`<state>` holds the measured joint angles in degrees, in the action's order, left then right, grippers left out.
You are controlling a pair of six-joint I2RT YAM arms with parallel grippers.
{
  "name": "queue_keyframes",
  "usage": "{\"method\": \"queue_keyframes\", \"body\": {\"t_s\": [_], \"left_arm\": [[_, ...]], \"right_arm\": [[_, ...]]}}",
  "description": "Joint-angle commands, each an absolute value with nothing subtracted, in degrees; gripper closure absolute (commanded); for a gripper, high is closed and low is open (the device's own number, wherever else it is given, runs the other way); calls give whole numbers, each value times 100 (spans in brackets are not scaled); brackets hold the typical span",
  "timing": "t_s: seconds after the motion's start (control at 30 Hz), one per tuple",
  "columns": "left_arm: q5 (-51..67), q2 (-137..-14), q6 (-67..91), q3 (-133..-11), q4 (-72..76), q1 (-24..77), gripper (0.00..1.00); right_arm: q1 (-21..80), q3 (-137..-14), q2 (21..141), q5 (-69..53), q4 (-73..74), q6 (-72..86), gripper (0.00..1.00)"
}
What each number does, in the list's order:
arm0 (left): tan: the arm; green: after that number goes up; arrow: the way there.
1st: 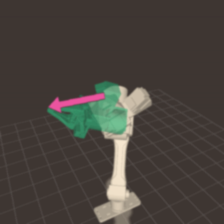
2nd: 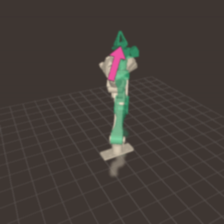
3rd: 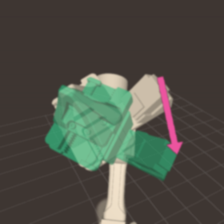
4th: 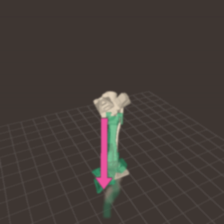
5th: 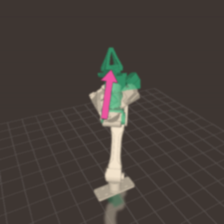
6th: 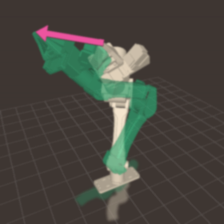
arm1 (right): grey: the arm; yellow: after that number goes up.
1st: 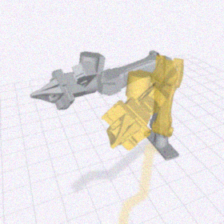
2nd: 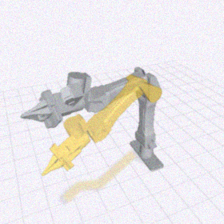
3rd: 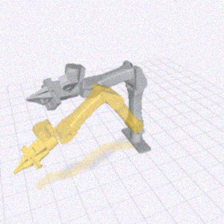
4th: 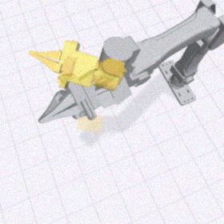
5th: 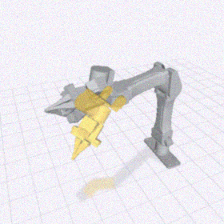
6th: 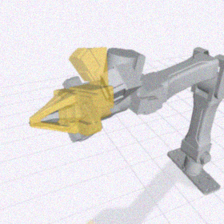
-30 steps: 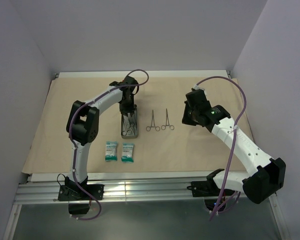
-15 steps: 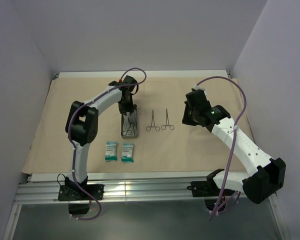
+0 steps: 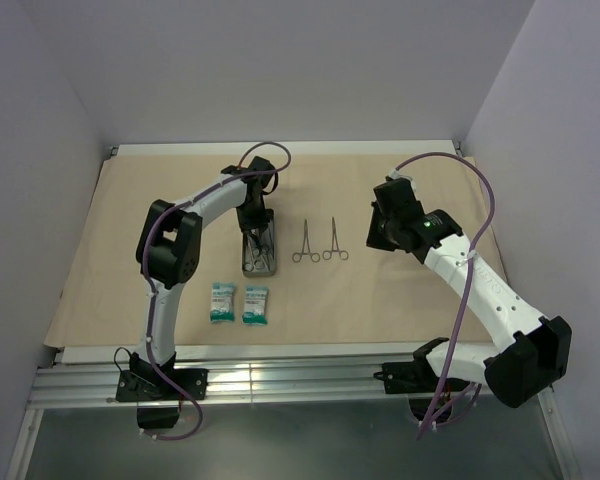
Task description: Open and lay out the surgical kit
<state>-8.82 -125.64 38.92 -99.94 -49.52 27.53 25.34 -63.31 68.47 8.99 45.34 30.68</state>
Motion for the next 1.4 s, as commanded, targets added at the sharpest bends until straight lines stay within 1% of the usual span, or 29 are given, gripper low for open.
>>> {"method": "queue_keyframes", "body": {"t_s": [0.0, 0.17, 0.37, 0.47, 0.5, 0.6, 1.07, 1.37], "left_arm": [[-1020, -12673, 4096, -10002, -4975, 2769, 67], [-1002, -12779, 4140, -9993, -4975, 2769, 67], [-1011, -12867, 4105, -10020, -5001, 2777, 75], [-993, -12885, 4078, -10028, -5010, 2777, 85], [-993, -12893, 4078, -10037, -5027, 2777, 92], [-941, -12894, 4078, -10090, -5036, 2777, 99], [-879, -12516, 3999, -10766, -5423, 2777, 100], [-606, -12234, 3903, -10441, -5309, 2812, 100]], "right_arm": [[2461, -6328, 6724, 1002, 4588, 2971, 78], [2408, -6381, 6715, 984, 4614, 2909, 78], [2347, -6425, 6724, 923, 4623, 2892, 78], [2312, -6442, 6715, 896, 4623, 2892, 78], [2312, -6442, 6706, 879, 4623, 2883, 78], [2294, -6451, 6688, 870, 4623, 2874, 78], [2294, -6495, 6618, 809, 4693, 2979, 78], [2294, -6469, 6522, 888, 4825, 3217, 78]]}}
